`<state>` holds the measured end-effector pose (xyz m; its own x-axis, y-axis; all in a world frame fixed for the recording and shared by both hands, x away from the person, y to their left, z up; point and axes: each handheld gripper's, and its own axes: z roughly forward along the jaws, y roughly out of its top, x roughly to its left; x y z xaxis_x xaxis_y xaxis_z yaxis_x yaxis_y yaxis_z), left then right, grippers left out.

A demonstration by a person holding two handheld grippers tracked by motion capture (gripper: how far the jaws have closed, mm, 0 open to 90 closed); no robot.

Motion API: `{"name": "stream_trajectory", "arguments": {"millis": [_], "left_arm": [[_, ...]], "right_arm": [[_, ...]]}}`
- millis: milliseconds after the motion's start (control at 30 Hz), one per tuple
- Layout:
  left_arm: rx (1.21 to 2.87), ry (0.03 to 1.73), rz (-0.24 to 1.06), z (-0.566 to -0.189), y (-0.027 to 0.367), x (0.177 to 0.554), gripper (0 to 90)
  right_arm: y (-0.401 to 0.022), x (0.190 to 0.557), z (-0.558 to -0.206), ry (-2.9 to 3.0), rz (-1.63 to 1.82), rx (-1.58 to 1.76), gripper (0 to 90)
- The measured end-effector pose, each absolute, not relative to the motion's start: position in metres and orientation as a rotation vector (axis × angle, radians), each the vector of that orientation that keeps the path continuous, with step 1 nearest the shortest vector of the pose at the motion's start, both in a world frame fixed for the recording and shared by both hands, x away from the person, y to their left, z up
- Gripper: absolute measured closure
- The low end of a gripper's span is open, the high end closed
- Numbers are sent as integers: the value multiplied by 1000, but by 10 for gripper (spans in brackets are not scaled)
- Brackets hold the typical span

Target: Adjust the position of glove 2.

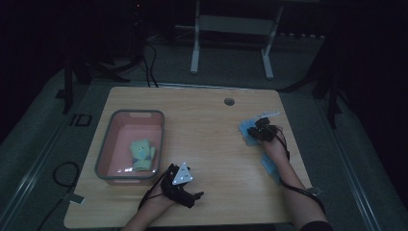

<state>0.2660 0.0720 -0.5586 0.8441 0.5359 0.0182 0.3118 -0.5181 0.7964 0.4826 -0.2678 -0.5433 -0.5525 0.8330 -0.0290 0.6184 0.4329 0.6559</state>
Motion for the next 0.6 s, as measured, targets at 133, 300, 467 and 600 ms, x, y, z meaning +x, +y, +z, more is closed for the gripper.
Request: {"name": "stream_trajectory", "arguments": {"millis": [133,300,467,600], "left_arm": [[2158,614,334,-559,72,266,28],[2165,614,336,-559,72,266,28],[2166,614,338,-559,71,266,28],[2162,614,340,-559,72,266,28]], "right_arm": [[-266,478,-540,2332,891,1272,854],[-258,465,-527,2321,917,1280,867],[-244,445,-506,2291,963,1273,871],[-230,424,-486,2257,1005,1253,872]]}}
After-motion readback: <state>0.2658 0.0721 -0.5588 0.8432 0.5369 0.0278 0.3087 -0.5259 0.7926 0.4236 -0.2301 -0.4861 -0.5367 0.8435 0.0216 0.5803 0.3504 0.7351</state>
